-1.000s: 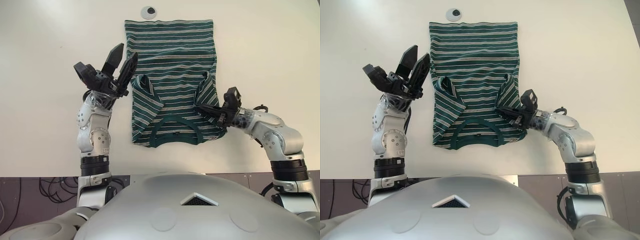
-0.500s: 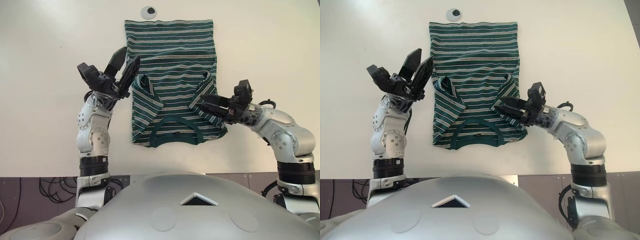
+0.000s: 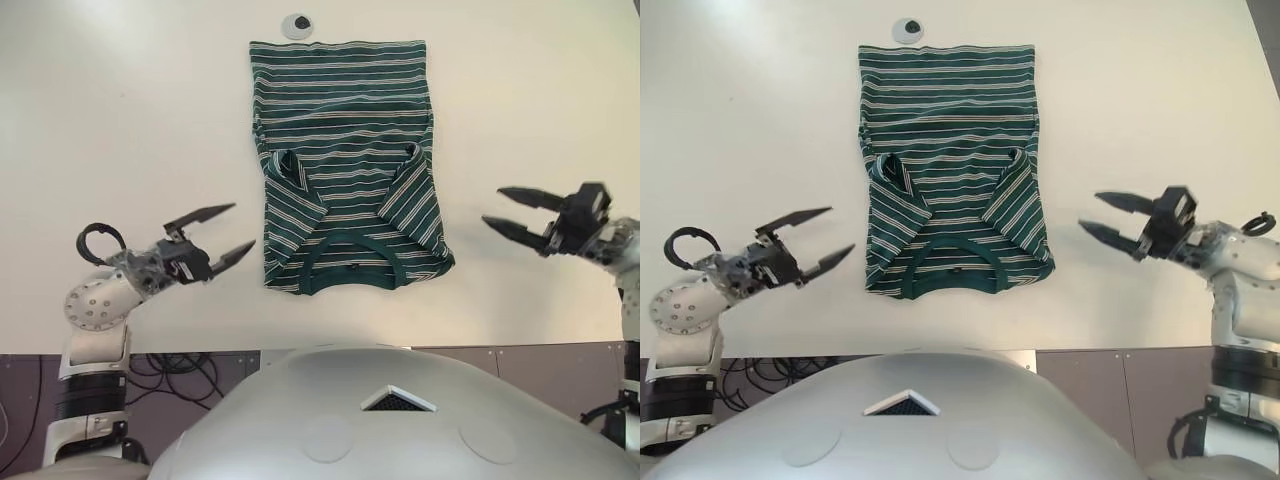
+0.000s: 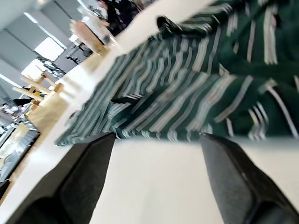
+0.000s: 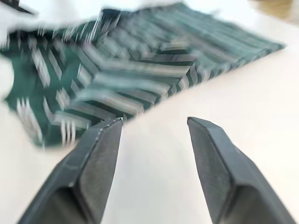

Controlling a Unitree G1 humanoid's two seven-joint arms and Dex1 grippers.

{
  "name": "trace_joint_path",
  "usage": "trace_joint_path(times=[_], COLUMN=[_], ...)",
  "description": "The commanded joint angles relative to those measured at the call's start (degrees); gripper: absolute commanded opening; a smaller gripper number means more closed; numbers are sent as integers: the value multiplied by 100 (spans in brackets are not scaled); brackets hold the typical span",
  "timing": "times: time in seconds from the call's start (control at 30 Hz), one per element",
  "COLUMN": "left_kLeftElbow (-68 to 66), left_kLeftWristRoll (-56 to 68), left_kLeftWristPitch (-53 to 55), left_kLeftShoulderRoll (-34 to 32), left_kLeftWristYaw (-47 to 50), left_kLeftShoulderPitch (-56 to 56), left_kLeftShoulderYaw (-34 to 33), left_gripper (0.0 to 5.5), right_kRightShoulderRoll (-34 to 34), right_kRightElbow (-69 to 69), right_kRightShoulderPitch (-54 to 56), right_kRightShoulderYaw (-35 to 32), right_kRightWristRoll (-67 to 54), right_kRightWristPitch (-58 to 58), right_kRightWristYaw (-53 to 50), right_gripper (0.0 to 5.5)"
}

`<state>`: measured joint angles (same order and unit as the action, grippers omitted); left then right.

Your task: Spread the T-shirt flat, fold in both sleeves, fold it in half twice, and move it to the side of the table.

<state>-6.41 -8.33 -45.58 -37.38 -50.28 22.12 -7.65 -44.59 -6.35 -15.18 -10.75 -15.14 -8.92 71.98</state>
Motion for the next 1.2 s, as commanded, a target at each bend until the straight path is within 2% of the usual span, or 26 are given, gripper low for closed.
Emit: trace_joint_path(times=[0.03,0.13,0.23,0.57,0.67,0.93,1.2], left_kLeftElbow=[-735,-945,-1086,-1215,-1288,-1391,-1413], left_kLeftWristRoll=[-962,-1161,-1120,-860,-825,-826,-869], left_kLeftWristPitch=[-491,-731,-852,-842,-874,-896,-919], left_kLeftShoulderRoll=[-345,-404,-455,-662,-713,-901,-961], left_kLeftWristYaw=[505,645,709,816,797,905,997], left_kLeftShoulderPitch=[-280,-277,-310,-376,-438,-500,-593], left_kLeftShoulderYaw=[302,829,1258,2154,2420,2787,2997], left_gripper=[377,377,377,377,320,177,136], right_kRightShoulderRoll=[-223,-92,-59,-34,-76,-206,-269], right_kRightElbow=[-693,-968,-948,-1144,-1180,-1211,-1249], right_kRightShoulderPitch=[38,186,109,217,294,380,424], right_kRightShoulderYaw=[558,868,1112,1812,2002,2279,2406], right_kRightWristRoll=[1019,1142,1161,1287,1303,1274,1248], right_kRightWristPitch=[-1759,-2933,-3588,-3972,-4009,-4016,-4021], right_kRightWristYaw=[-47,-84,-224,-774,-862,-983,-1065], right_gripper=[257,257,257,257,257,121,1])
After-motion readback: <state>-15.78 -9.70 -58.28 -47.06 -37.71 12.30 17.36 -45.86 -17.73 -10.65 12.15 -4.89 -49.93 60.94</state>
